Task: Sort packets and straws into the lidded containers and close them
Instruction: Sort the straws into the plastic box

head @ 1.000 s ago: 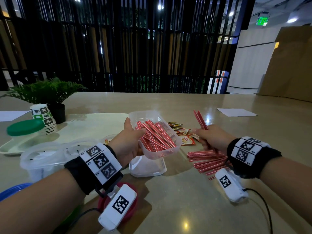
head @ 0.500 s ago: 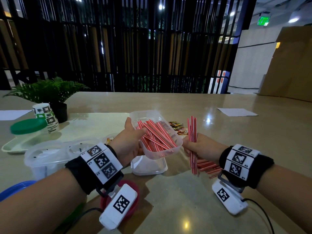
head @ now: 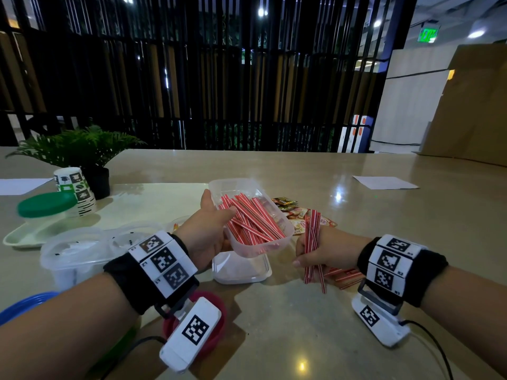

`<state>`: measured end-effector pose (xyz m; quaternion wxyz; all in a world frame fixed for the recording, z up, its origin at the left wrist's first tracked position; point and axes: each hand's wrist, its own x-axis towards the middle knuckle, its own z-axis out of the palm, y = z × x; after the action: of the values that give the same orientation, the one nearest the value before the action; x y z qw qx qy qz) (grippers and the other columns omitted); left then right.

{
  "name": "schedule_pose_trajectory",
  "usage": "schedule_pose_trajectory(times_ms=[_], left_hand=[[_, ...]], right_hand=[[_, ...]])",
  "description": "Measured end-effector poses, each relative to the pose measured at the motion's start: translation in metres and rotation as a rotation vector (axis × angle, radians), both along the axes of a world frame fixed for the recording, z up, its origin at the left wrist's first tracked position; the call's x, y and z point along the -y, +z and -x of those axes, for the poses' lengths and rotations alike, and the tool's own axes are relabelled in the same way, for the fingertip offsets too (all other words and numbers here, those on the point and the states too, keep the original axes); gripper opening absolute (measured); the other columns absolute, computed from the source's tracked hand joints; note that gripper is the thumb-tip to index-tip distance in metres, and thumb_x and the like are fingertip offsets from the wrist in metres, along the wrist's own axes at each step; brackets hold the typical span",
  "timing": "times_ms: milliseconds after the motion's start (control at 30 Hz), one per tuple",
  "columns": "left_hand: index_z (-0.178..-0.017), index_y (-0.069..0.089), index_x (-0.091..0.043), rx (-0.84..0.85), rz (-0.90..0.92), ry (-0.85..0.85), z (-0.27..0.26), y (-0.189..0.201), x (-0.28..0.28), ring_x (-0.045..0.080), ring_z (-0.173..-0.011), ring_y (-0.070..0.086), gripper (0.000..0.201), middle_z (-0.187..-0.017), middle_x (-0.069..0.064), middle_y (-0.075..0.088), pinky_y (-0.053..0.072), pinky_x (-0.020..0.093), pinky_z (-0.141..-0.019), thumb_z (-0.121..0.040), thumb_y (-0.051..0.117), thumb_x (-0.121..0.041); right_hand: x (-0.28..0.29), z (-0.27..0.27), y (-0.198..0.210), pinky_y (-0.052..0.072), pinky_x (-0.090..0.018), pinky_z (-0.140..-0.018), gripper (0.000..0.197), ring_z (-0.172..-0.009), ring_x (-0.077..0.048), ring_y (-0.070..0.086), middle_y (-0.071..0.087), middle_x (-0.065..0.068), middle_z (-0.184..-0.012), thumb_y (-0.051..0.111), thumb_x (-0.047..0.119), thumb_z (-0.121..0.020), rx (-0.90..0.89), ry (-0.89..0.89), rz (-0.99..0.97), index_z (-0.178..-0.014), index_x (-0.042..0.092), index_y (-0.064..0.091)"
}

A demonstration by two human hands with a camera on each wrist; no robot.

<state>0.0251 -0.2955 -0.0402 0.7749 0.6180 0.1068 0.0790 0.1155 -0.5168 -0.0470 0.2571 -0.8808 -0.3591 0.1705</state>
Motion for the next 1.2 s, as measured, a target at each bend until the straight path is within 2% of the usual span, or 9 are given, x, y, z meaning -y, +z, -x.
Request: schedule_pose_trajectory(times_ms=[133, 233, 400, 600, 700, 833, 1033, 1133, 1200], left_hand=[[-0.144, 0.025, -0.038, 0.0, -0.007, -0.003, -0.001, -0.001, 0.0, 0.038, -0.106, 0.064, 0.052, -0.127, 0.013, 0.058, 0.058, 0.054, -0.074, -0.102, 0.044, -0.013], [-0.144, 0.024, -0.037, -0.006, -0.016, -0.007, -0.001, 0.0, 0.0, 0.038, -0.104, 0.065, 0.052, -0.125, 0.014, 0.059, 0.059, 0.053, -0.074, -0.102, 0.043, -0.013], [-0.146, 0.022, -0.039, -0.005, -0.018, -0.006, -0.001, 0.0, -0.001, 0.036, -0.103, 0.066, 0.055, -0.126, 0.012, 0.059, 0.059, 0.047, -0.065, -0.102, 0.044, -0.013], [-0.146, 0.023, -0.039, 0.011, -0.012, -0.007, 0.0, 0.001, -0.002, 0.036, -0.102, 0.066, 0.056, -0.126, 0.012, 0.059, 0.059, 0.045, -0.063, -0.102, 0.044, -0.013], [-0.146, 0.022, -0.04, 0.008, -0.012, -0.009, 0.0, 0.001, -0.003, 0.037, -0.104, 0.065, 0.057, -0.129, 0.013, 0.057, 0.059, 0.047, -0.065, -0.102, 0.045, -0.013], [-0.146, 0.022, -0.04, -0.001, -0.023, -0.006, 0.001, 0.0, -0.002, 0.036, -0.104, 0.065, 0.057, -0.127, 0.012, 0.058, 0.06, 0.047, -0.066, -0.102, 0.046, -0.014], [-0.146, 0.022, -0.04, -0.008, -0.018, -0.009, 0.001, -0.001, 0.0, 0.038, -0.105, 0.065, 0.057, -0.127, 0.013, 0.059, 0.06, 0.051, -0.071, -0.102, 0.045, -0.013], [-0.144, 0.025, -0.038, 0.006, -0.034, -0.016, 0.002, 0.0, 0.001, 0.036, -0.103, 0.066, 0.051, -0.125, 0.013, 0.06, 0.06, 0.049, -0.071, -0.103, 0.044, -0.014], [-0.141, 0.028, -0.036, 0.013, -0.035, -0.023, 0.003, 0.0, 0.001, 0.036, -0.101, 0.068, 0.047, -0.122, 0.013, 0.062, 0.059, 0.05, -0.072, -0.103, 0.044, -0.014]], right_hand=[[-0.001, 0.0, -0.003, 0.042, -0.013, -0.062, 0.018, -0.062, 0.002, 0.059, 0.063, 0.01, -0.065, 0.07, 0.03, -0.085, 0.058, -0.018, 0.042, -0.07, 0.029, 0.061], [-0.002, 0.002, -0.004, 0.048, -0.019, -0.063, 0.016, -0.066, -0.01, 0.064, 0.067, 0.004, -0.07, 0.066, 0.033, -0.088, 0.041, -0.047, 0.032, -0.076, 0.022, 0.065], [-0.003, 0.006, 0.007, 0.051, -0.027, -0.067, 0.033, -0.053, -0.009, 0.058, 0.06, 0.006, -0.055, 0.065, 0.039, -0.087, 0.071, -0.116, -0.052, -0.063, 0.018, 0.059], [-0.003, 0.011, 0.012, 0.046, -0.021, -0.049, 0.026, -0.038, -0.008, 0.051, 0.062, -0.002, -0.055, 0.071, 0.025, -0.084, -0.03, -0.111, -0.155, -0.067, 0.011, 0.058], [-0.001, 0.011, 0.006, 0.048, -0.025, -0.05, 0.026, -0.04, -0.012, 0.055, 0.061, -0.003, -0.05, 0.076, 0.02, -0.08, -0.11, -0.091, -0.172, -0.065, 0.012, 0.056], [-0.002, 0.016, -0.002, 0.056, -0.034, -0.053, 0.022, -0.052, -0.021, 0.067, 0.069, -0.017, -0.066, 0.076, 0.015, -0.08, -0.201, -0.092, -0.13, -0.068, 0.012, 0.058], [0.0, 0.024, 0.004, 0.053, -0.025, -0.05, 0.022, -0.053, -0.014, 0.066, 0.064, 0.003, -0.053, 0.073, 0.01, -0.082, -0.244, -0.046, -0.125, -0.067, 0.02, 0.061], [-0.001, 0.026, 0.005, 0.057, -0.031, -0.059, 0.01, -0.065, -0.022, 0.069, 0.07, -0.01, -0.073, 0.073, 0.017, -0.083, -0.235, -0.031, -0.08, -0.088, 0.011, 0.066], [-0.001, 0.026, 0.005, 0.057, -0.032, -0.057, 0.011, -0.061, -0.021, 0.069, 0.072, -0.016, -0.08, 0.069, 0.017, -0.087, -0.289, -0.042, -0.099, -0.095, 0.012, 0.064]])
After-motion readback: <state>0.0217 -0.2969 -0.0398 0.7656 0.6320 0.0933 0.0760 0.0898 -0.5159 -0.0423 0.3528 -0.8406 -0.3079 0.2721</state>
